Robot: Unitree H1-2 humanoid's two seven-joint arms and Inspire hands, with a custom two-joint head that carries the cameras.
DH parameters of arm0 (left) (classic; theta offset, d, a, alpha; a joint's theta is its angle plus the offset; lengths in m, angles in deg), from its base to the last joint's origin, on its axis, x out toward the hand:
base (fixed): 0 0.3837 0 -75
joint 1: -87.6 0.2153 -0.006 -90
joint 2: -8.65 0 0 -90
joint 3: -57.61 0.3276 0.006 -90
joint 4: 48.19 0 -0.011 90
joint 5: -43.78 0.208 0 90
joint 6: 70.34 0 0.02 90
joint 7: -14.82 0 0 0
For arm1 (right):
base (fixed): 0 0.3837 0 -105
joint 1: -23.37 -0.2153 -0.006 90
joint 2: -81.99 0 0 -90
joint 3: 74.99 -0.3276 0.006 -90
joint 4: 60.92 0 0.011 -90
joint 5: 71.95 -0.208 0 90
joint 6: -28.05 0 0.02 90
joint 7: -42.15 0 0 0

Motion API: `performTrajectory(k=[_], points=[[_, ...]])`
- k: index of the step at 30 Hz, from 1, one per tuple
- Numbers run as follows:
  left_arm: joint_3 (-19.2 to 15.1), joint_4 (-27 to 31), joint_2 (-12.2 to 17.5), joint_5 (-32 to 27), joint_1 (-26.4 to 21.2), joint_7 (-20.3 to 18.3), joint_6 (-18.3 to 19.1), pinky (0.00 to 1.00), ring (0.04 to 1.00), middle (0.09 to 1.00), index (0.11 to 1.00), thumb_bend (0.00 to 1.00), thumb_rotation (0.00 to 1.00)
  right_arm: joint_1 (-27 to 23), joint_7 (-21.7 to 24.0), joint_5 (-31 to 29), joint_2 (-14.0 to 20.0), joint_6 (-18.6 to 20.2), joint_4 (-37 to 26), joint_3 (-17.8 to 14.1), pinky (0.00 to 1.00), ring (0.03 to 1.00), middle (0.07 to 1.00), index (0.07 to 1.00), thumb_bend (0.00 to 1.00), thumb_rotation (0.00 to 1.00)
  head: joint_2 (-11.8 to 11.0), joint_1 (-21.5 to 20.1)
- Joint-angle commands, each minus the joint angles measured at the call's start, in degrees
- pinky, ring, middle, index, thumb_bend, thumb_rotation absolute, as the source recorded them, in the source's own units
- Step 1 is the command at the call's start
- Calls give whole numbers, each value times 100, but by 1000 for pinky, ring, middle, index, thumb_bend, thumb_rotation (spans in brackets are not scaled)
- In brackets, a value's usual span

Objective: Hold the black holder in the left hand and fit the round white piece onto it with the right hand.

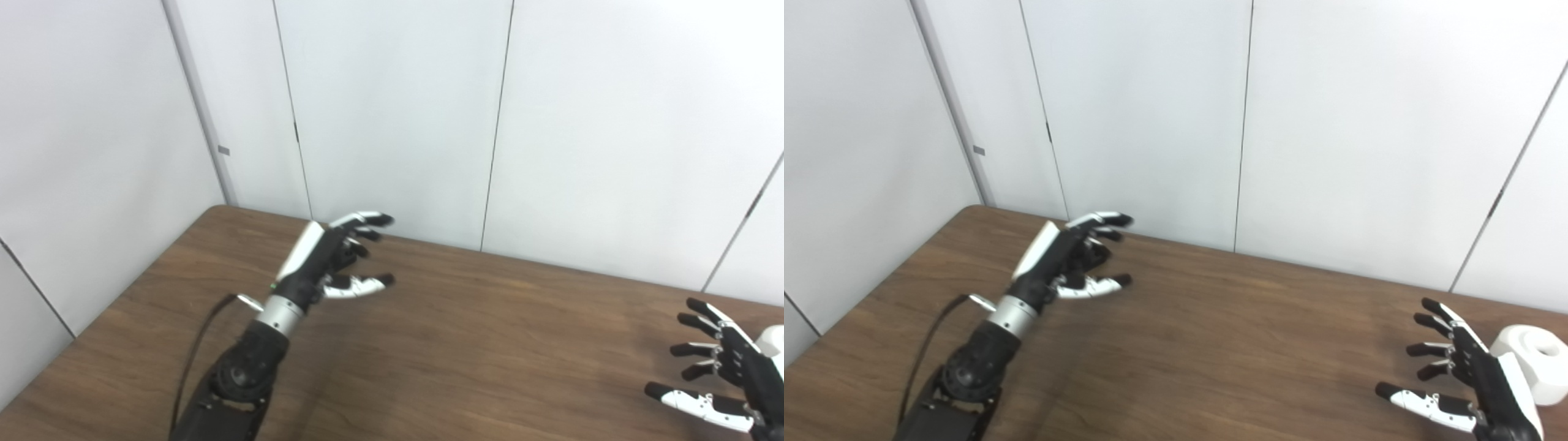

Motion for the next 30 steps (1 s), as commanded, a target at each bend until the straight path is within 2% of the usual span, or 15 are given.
performTrajectory(k=[1, 5, 8, 10, 12, 16, 21, 23, 26, 30], points=[[-148, 179, 201, 150, -220, 259, -56, 634, 780, 831, 788, 695, 0, -224, 6, -41, 127, -92, -150, -49, 473, 644, 828, 875, 656, 120, 14, 11], [-273, 51, 277, 643, -267, 670, -103, 718, 815, 842, 794, 701, 52, -224, 2, -18, 145, -138, -138, -44, 474, 642, 826, 878, 653, 124, 23, 24], [-236, -55, 363, 1151, -266, 976, -67, 794, 882, 887, 803, 698, 105, -215, 0, -22, 150, -145, -144, -49, 474, 641, 823, 876, 656, 141, 27, 18], [-221, -100, 417, 1361, -270, 1079, 10, 808, 927, 921, 809, 706, 128, -205, -2, -41, 144, -125, -158, -62, 470, 638, 822, 875, 656, 148, 41, -3], [-229, -165, 481, 1529, -293, 1133, 128, 864, 979, 960, 822, 723, 144, -190, -2, -67, 135, -81, -191, -80, 471, 637, 822, 872, 659, 141, 40, -6], [-235, -403, 631, 1752, -373, 1267, 196, 895, 1000, 993, 836, 802, 228, -181, -14, -31, 158, -87, -195, -89, 471, 636, 821, 873, 656, 155, 41, -4], [-256, -499, 788, 1821, -380, 1200, 539, 911, 1000, 1000, 858, 858, 297, -178, -34, -23, 179, -138, -178, -80, 462, 628, 814, 872, 663, 186, 48, 6], [-263, -458, 837, 1772, -363, 1041, 828, 942, 1000, 1000, 872, 885, 311, -174, -31, -40, 180, -130, -187, -75, 458, 628, 814, 872, 666, 186, 57, 7], [-176, -516, 981, 1855, -365, 828, 1212, 990, 1000, 1000, 889, 926, 330, -175, -34, -42, 168, -99, -204, -72, 462, 630, 817, 873, 673, 200, 73, -7], [-20, -734, 1119, 1966, -403, 730, 1536, 1000, 1000, 1000, 886, 971, 371, -177, -40, -52, 164, -99, -200, -78, 467, 632, 817, 872, 670, 179, 94, -27]])
